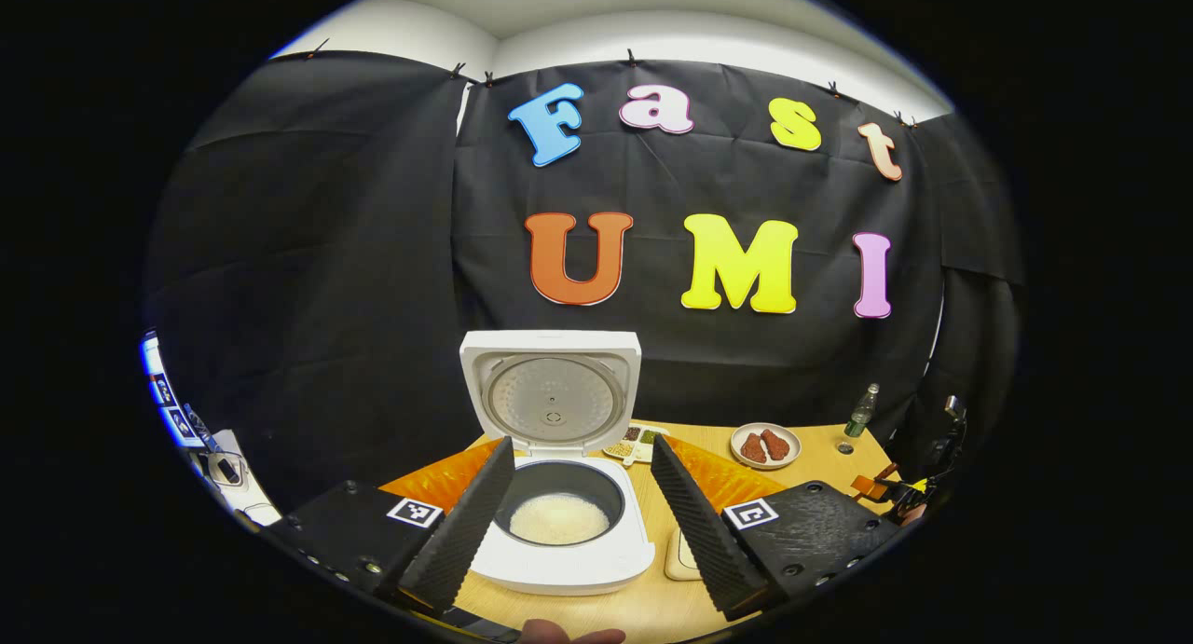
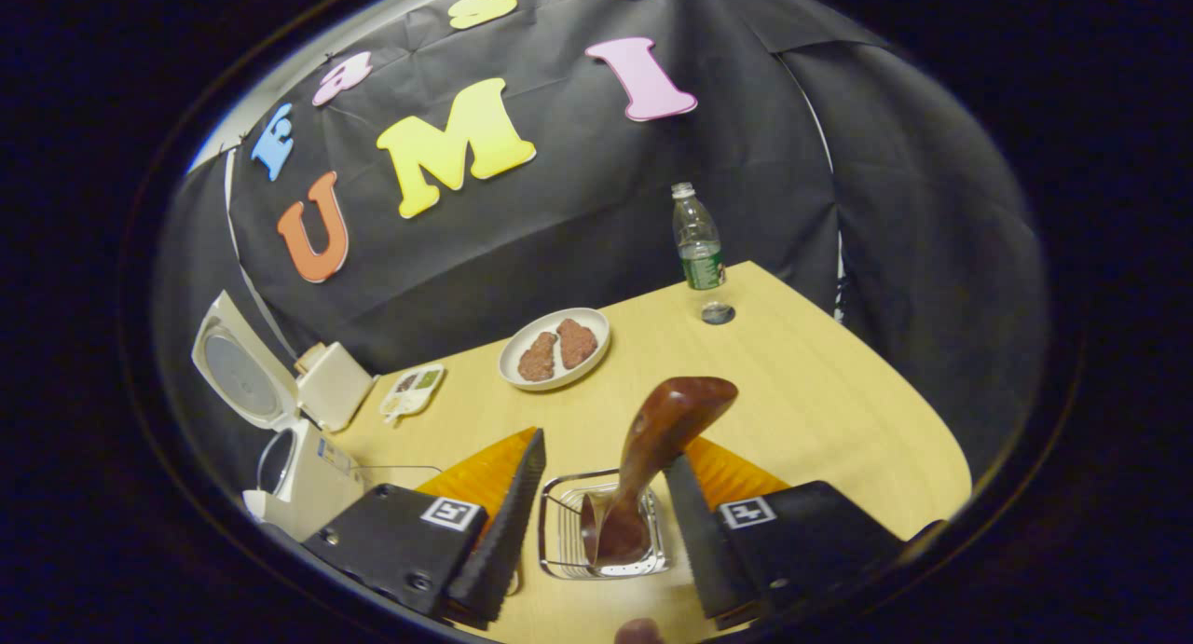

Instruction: Close the left gripper, press the button to open the rice cooker; take a wooden spoon from the chopstick holder with the right hand, scoop a spoonful of rice and pour it into the rice cooker, then put the wooden spoon back into the chopstick holder.

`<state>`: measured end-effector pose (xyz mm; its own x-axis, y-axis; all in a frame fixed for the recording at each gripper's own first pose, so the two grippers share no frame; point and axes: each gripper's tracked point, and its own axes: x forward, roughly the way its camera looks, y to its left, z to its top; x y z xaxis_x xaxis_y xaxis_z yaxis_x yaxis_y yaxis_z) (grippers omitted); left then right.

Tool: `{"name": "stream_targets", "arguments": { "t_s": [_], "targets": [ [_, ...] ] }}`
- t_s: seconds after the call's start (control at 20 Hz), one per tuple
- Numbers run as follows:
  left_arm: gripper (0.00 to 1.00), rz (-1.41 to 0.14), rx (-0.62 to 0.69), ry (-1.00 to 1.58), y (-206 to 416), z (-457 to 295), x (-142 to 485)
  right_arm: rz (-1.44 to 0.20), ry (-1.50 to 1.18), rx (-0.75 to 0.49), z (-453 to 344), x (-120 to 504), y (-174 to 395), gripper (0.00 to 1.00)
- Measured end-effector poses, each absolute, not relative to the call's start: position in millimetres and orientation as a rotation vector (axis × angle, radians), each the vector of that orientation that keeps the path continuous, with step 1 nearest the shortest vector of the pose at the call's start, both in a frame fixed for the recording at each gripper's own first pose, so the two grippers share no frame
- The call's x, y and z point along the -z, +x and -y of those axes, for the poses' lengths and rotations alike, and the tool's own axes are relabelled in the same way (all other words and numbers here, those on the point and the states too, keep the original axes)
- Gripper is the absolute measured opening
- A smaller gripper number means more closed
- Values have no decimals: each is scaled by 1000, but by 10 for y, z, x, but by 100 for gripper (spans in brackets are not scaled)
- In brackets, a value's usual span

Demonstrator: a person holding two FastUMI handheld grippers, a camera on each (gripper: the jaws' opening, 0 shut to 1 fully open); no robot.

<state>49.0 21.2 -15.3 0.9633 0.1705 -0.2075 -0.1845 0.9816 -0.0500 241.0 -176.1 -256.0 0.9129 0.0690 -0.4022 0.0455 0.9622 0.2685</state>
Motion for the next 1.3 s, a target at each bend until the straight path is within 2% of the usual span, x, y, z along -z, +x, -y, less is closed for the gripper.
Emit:
{"name": "stream_targets", "arguments": {
  "t_s": [0.05, 0.2, 0.25, 0.35, 0.75, 0.95, 1.1, 1.3],
  "targets": [
    [94, -200, -172, -75, 513, -207, 132, -417, 275, -10, 1774, 2501, 2353, 85],
    [94, -179, -150, -71, 592, -215, 6, -385, 251, 12, 1851, 2301, 2265, 84],
    [94, -166, -143, -69, 630, -225, -62, -378, 241, 16, 1875, 2207, 2210, 90],
    [94, -143, -119, -74, 714, -239, -184, -338, 219, 33, 1937, 1960, 2116, 94],
    [94, -56, -99, -99, 1136, -619, -575, -206, 188, 81, 1908, 1100, 1414, 98],
    [94, -60, -110, -87, 1474, -852, -629, -184, 195, 104, 1771, 922, 998, 100],
    [94, -83, -103, -78, 1802, -926, -552, -146, 174, 162, 1789, 840, 692, 97],
    [94, -150, -110, -60, 2276, -1039, -346, -148, 127, 250, 1881, 902, 331, 100]
  ]
}}
